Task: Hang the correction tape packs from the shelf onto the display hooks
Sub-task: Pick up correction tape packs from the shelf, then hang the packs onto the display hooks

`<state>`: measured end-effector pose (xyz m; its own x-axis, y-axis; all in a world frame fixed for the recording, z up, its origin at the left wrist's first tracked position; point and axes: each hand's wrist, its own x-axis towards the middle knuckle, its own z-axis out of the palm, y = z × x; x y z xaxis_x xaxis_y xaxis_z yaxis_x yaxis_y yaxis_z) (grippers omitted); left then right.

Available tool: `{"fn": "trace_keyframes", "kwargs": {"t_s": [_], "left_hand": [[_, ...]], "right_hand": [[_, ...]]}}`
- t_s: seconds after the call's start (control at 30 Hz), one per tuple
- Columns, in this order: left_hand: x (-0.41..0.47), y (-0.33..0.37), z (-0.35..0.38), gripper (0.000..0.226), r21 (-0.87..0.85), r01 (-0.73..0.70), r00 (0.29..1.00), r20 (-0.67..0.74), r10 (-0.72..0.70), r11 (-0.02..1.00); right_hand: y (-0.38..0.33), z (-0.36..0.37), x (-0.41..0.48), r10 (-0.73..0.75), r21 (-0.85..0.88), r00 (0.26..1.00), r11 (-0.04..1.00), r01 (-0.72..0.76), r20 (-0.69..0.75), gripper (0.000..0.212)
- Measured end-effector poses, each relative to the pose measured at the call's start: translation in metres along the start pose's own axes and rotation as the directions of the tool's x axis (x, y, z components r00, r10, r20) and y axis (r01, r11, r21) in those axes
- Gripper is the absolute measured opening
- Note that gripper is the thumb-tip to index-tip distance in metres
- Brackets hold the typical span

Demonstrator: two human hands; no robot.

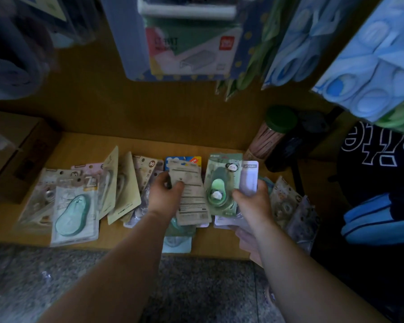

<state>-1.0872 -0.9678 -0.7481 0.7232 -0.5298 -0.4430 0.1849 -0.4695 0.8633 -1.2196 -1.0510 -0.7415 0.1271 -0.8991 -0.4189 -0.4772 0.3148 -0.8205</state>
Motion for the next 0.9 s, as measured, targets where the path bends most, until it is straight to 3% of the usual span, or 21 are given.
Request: {"fn": "trace_keyframes", "kwargs": {"t_s": [0.1, 0.27, 0.37, 0.5, 0.63, 0.77, 0.9], "left_hand": [[0.003, -0.007, -0.001, 0.036, 0.107, -0.009, 1.0, -0.012, 0.01, 0.994], [0.006, -0.01, 0.003, 0.056, 0.273, -0.054, 0.997, 0.073, 0.035, 0.961], [0.001, -0.006, 0.004, 0.07, 0.378, -0.061, 0.998, 0.052, 0.045, 0.924], [-0.019, 0.01, 0.004, 0.067, 0.394, -0.164, 0.984, 0.005, 0.177, 0.904], [-0.05, 0.036, 0.006, 0.063, 0.212, -0.216, 0.976, 0.089, 0.201, 0.953], [-0.099, 0.057, -0.001, 0.058, -0.105, -0.068, 0.958, 0.27, 0.094, 0.992], [-0.147, 0.065, -0.022, 0.04, -0.19, 0.043, 0.899, 0.435, 0.045, 0.981]], "right_hand": [[-0.001, -0.009, 0.006, 0.011, 0.072, 0.999, 0.997, -0.009, -0.039, 0.046], [-0.005, -0.028, 0.01, 0.026, 0.168, 0.992, 0.986, -0.004, -0.126, 0.042], [-0.009, -0.04, 0.008, 0.044, 0.256, 0.989, 0.967, -0.007, -0.139, 0.04], [-0.014, -0.051, 0.002, 0.052, 0.318, 0.994, 0.948, -0.018, -0.099, 0.033], [-0.025, -0.057, -0.021, -0.021, 0.308, 0.999, 0.951, 0.032, -0.039, 0.025], [-0.042, -0.065, -0.062, -0.08, 0.265, 0.993, 0.963, 0.054, 0.09, 0.022], [-0.052, -0.079, -0.12, -0.175, 0.216, 0.968, 0.967, 0.134, 0.181, 0.026]]}}
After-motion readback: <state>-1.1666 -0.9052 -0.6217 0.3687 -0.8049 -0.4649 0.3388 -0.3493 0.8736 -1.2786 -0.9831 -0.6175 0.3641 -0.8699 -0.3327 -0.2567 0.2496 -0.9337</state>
